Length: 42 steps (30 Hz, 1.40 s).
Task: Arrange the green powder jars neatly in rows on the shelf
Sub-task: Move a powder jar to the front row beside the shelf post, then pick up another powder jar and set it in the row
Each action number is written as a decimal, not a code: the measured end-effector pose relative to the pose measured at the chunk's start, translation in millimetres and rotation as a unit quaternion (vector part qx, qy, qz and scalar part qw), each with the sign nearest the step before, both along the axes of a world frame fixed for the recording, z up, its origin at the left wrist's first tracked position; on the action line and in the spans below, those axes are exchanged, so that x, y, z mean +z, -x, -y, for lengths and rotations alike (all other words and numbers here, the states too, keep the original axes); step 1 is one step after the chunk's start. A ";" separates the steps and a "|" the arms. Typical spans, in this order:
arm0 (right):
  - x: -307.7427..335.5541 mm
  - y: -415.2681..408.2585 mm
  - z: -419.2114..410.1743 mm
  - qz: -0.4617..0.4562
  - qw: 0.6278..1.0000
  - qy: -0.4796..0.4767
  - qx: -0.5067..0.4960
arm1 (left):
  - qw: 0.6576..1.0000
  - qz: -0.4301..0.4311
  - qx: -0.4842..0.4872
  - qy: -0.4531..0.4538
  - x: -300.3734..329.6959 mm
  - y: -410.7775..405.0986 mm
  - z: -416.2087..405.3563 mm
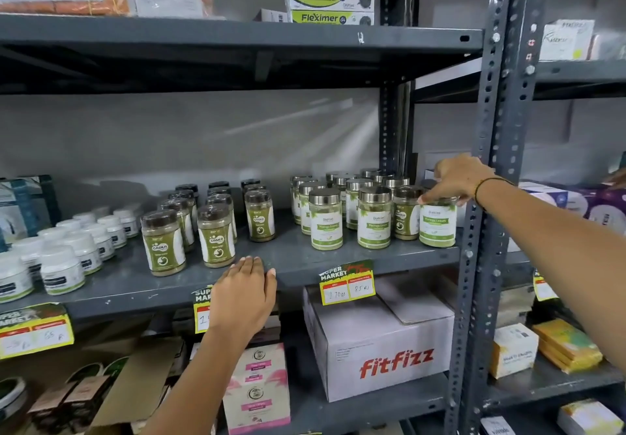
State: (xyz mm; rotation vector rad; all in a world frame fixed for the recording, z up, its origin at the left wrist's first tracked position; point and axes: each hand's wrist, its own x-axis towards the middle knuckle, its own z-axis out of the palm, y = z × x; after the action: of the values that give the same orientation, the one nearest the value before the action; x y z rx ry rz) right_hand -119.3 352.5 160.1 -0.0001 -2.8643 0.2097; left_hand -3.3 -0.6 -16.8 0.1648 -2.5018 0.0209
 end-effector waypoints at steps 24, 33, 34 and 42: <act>5.8 39.6 39.4 0.080 0.983 -0.144 0.083 | 1.000 0.010 0.004 -0.006 2.9 -3.3 -3.1; -1.2 64.3 29.2 0.106 0.989 -0.045 0.092 | 1.000 0.013 0.013 0.004 2.8 -2.7 -5.2; -0.9 64.0 28.5 0.101 0.990 -0.029 0.094 | 1.000 0.014 0.013 0.003 3.1 -2.8 -5.5; 29.7 48.0 33.1 0.004 0.994 0.016 0.108 | 1.000 0.013 0.026 -0.002 2.4 -2.0 -5.8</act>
State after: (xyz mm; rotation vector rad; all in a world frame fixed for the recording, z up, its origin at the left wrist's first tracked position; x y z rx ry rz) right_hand -167.2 319.4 189.8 0.3031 -2.8657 0.2990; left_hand -1.3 5.2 -14.4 0.2333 -2.5233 0.0388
